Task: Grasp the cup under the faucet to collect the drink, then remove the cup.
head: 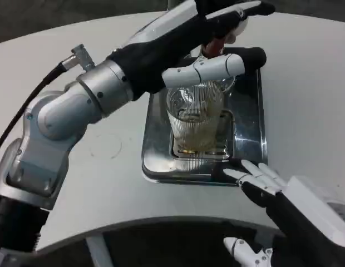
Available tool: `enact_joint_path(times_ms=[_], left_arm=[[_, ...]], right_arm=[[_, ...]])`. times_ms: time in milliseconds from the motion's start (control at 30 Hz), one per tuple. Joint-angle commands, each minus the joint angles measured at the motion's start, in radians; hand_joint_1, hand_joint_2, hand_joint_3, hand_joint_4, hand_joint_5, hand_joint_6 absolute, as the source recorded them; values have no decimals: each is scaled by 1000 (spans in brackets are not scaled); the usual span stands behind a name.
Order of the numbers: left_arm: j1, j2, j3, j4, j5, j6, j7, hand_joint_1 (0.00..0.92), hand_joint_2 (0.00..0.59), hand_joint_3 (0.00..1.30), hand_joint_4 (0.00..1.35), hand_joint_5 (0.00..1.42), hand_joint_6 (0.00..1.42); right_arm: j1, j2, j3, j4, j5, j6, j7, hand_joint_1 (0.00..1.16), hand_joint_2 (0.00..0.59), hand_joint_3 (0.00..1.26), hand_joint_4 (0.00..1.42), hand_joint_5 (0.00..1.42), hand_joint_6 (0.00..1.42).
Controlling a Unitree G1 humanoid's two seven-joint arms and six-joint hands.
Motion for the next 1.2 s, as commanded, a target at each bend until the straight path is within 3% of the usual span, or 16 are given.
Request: enact_joint_path(times_ms=[33, 200, 433, 800, 1200], left_arm=[[12, 7, -25, 21, 19, -3, -25, 0, 109, 118, 0, 29, 164], [9, 10, -25, 23, 20, -11, -26, 0, 109, 118, 0, 27, 162], [6, 13, -21, 17, 18, -12, -27, 0, 108, 118, 0, 25, 161], [4, 22, -14, -1, 11, -10, -30, 0, 107, 126, 0, 25, 160], [1, 35, -9, -20, 7, -7, -41, 0, 117, 128, 0, 24, 172]], right_arm=[[-20, 12, 12, -15, 37, 79, -36, 429, 440, 128, 41, 45, 82], [-62, -10, 29, -6, 70, 189, -83, 483, 351, 56, 35, 91, 127], [-98, -47, 47, 42, 119, 255, -188, 573, 296, 0, 44, 133, 154], [-155, -75, 104, 144, 112, 307, -356, 642, 264, 0, 34, 107, 162], [-271, -63, 195, 296, 90, 374, -506, 652, 262, 0, 24, 86, 145]])
